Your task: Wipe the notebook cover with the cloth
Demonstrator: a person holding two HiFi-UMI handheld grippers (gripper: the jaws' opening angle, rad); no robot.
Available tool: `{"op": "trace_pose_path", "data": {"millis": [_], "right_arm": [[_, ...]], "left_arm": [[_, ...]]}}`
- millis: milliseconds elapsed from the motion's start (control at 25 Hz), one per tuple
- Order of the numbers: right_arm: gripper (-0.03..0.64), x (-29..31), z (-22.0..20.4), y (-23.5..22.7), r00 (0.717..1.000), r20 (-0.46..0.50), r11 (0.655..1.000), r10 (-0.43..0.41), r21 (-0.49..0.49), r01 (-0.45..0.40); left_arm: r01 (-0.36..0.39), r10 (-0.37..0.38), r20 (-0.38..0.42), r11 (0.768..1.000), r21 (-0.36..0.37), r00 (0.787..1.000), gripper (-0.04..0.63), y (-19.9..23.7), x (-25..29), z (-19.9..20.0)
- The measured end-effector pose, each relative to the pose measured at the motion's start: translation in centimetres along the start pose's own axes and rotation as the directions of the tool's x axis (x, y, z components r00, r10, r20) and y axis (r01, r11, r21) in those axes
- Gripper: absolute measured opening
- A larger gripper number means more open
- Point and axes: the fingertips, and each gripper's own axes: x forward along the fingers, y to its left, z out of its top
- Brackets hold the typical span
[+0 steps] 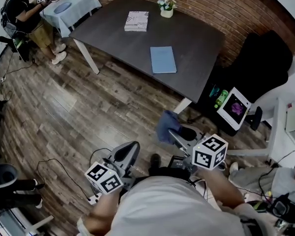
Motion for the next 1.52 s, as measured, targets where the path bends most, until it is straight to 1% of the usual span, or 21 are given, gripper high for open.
{"op": "trace_pose_path", "data": {"millis": [120, 240, 280, 440, 600, 800, 960, 1120, 1240, 1400, 1520], "right_arm": [[0.089, -0.2, 0.7, -2.3, 1.0, -0.014, 1.0, -0.012, -0.014, 0.012], [0.089, -0.3, 1.0, -4.0, 0.999, -0.036, 0.997, -0.039, -0.075, 0.036], [0.089, -0.3, 1.0, -4.6, 0.998, -0.04, 0.996, -0.042, -0.081, 0.039], [0.089, 0.2, 1.0, -5.7, 0.997, -0.047, 0.997, -0.053, -0.064, 0.05], [0.089, 1.5, 1.2, -6.6, 0.996, -0.058, 0.996, -0.068, -0.055, 0.065], [0.089, 4.8, 2.3, -7.8, 0.991, -0.074, 0.992, -0.114, -0.06, 0.11], [0.088, 8.1, 3.9, -8.9, 0.985, -0.081, 0.987, -0.154, -0.054, 0.15], [0.089, 10.9, 6.1, -10.0, 0.977, -0.074, 0.979, -0.2, -0.048, 0.197], [0.089, 12.7, 7.4, -10.9, 0.968, -0.079, 0.971, -0.238, -0.05, 0.235], [0.089, 14.4, 8.5, -12.2, 0.951, -0.101, 0.955, -0.293, -0.081, 0.285], [0.089, 15.2, 9.2, -13.6, 0.932, -0.134, 0.937, -0.338, -0.138, 0.32]], "left_arm": [[-0.008, 0.008, -0.004, 1.0, 0.006, 1.0, 0.009, 0.0, 2.1, 0.2], [-0.011, 0.011, -0.007, 1.0, 0.012, 1.0, 0.009, 0.0, 3.8, 0.4], [-0.011, 0.012, -0.009, 1.0, 0.015, 1.0, 0.009, 0.1, 4.2, 0.4], [-0.014, 0.014, -0.027, 1.0, 0.02, 1.0, 0.009, 1.1, 4.9, 0.5], [-0.003, 0.004, -0.033, 1.0, 0.021, 0.999, 0.009, 2.7, 5.8, 1.5], [0.032, -0.031, -0.066, 0.999, 0.019, 0.997, 0.009, 6.1, 7.7, 3.6], [0.069, -0.065, -0.099, 0.997, 0.033, 0.993, 0.009, 9.3, 9.5, 6.4], [0.114, -0.107, -0.145, 0.993, 0.039, 0.984, 0.009, 12.4, 11.3, 8.9], [0.149, -0.139, -0.182, 0.988, 0.043, 0.973, 0.009, 14.3, 12.4, 10.0], [0.186, -0.174, -0.217, 0.982, 0.039, 0.961, 0.009, 16.9, 13.4, 10.7], [0.211, -0.198, -0.236, 0.977, 0.035, 0.952, 0.009, 18.3, 14.4, 11.1]]}}
